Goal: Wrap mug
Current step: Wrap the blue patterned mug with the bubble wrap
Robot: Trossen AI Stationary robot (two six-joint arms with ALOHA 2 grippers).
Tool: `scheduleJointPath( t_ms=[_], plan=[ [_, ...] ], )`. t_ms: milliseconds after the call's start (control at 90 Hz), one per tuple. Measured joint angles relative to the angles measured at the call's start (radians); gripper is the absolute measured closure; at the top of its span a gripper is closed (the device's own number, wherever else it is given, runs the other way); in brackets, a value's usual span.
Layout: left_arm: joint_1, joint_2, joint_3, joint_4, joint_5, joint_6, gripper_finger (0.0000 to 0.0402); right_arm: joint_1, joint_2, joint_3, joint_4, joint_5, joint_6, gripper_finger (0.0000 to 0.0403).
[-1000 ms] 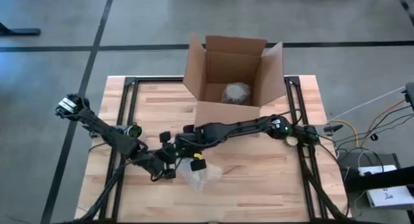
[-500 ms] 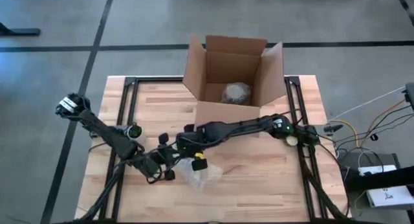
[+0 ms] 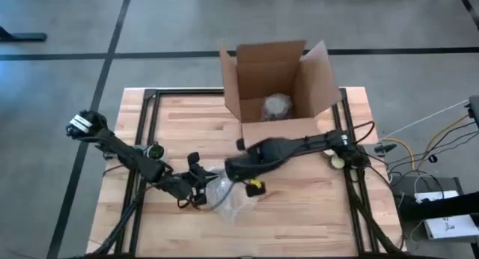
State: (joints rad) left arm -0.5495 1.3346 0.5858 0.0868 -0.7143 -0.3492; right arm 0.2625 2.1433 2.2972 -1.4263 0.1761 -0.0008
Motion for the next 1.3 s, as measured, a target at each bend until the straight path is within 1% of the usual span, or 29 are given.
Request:
scheduleJointPath(
  t_ms=[167, 244, 444, 511, 611, 767, 922, 989, 1133, 1222, 1300],
  plan=[
    [0.0, 0.0, 0.001, -0.026, 0.003, -0.001, 0.0381, 0.102, -0.02, -0.096, 0.026, -0.002, 0.094, 0.0403],
    [0.002, 0.0, 0.001, -0.032, 0.024, -0.001, 0.0381, 0.146, -0.02, -0.143, 0.048, 0.001, 0.147, 0.0403],
    [0.005, -0.002, 0.001, -0.034, 0.076, 0.001, 0.0381, 0.245, -0.02, -0.299, 0.19, 0.009, 0.314, 0.0399],
    [0.005, -0.004, 0.001, -0.034, 0.091, 0.005, 0.0381, 0.272, -0.019, -0.355, 0.278, 0.008, 0.37, 0.0388],
    [0.011, -0.006, 0.004, -0.037, 0.111, 0.011, 0.0381, 0.307, -0.019, -0.431, 0.43, 0.008, 0.438, 0.036],
    [0.045, -0.005, 0.042, -0.06, 0.169, 0.072, 0.0381, 0.334, -0.019, -0.531, 0.599, 0.015, 0.537, 0.0315],
    [0.1, -0.005, 0.095, -0.086, 0.229, 0.148, 0.0381, 0.342, -0.005, -0.62, 0.82, 0.143, 0.57, 0.0291],
    [0.119, -0.005, 0.121, -0.121, 0.241, 0.168, 0.0381, 0.342, 0.01, -0.645, 0.871, 0.195, 0.588, 0.0285],
    [0.134, -0.01, 0.195, -0.288, 0.257, 0.18, 0.0381, 0.339, 0.026, -0.672, 0.892, 0.287, 0.682, 0.0279],
    [0.135, -0.011, 0.24, -0.407, 0.261, 0.151, 0.0381, 0.34, 0.028, -0.684, 0.892, 0.351, 0.737, 0.0277],
    [0.135, -0.011, 0.253, -0.474, 0.296, 0.115, 0.0381, 0.34, 0.04, -0.685, 0.923, 0.38, 0.749, 0.0278]
  ],
)
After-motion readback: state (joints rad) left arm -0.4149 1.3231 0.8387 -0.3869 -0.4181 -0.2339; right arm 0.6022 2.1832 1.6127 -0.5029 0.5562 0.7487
